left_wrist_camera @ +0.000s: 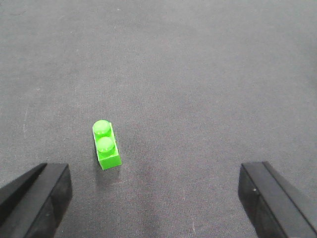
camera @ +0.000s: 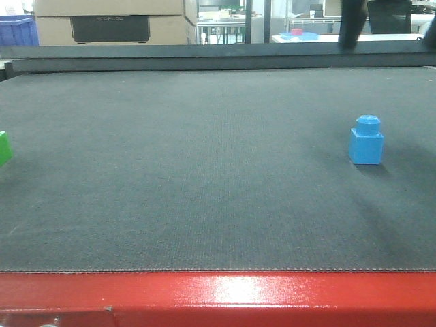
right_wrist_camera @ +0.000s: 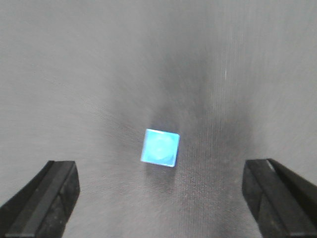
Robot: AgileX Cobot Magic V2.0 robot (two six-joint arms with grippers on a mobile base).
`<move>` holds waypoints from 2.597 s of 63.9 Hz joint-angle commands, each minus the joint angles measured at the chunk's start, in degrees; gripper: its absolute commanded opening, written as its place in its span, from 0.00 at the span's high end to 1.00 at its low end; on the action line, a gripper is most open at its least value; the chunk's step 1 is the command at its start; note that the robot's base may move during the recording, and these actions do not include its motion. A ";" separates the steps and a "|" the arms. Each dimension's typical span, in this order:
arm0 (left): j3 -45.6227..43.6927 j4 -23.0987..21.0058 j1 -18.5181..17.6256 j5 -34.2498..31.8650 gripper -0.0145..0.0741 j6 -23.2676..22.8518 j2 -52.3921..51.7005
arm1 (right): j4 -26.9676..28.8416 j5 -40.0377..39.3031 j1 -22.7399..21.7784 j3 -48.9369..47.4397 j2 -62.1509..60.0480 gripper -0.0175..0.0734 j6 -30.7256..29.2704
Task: Grab block from conveyor and place in blue bin
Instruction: 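Close left gripper on green block and right gripper on blue block, then lift both held blocks up off the conveyor belt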
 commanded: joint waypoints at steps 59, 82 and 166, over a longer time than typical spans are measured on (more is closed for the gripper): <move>-4.76 -0.84 -0.41 10.63 0.17 -0.20 4.66 | 0.22 -3.14 -0.15 -0.62 14.83 0.99 2.52; -13.55 -0.82 4.51 16.04 0.17 -2.12 19.84 | 0.22 -6.71 -0.05 5.31 1.96 0.99 1.84; -23.81 -4.51 12.72 3.79 0.17 5.82 61.81 | 0.67 -7.94 0.06 25.80 -33.86 0.99 -2.11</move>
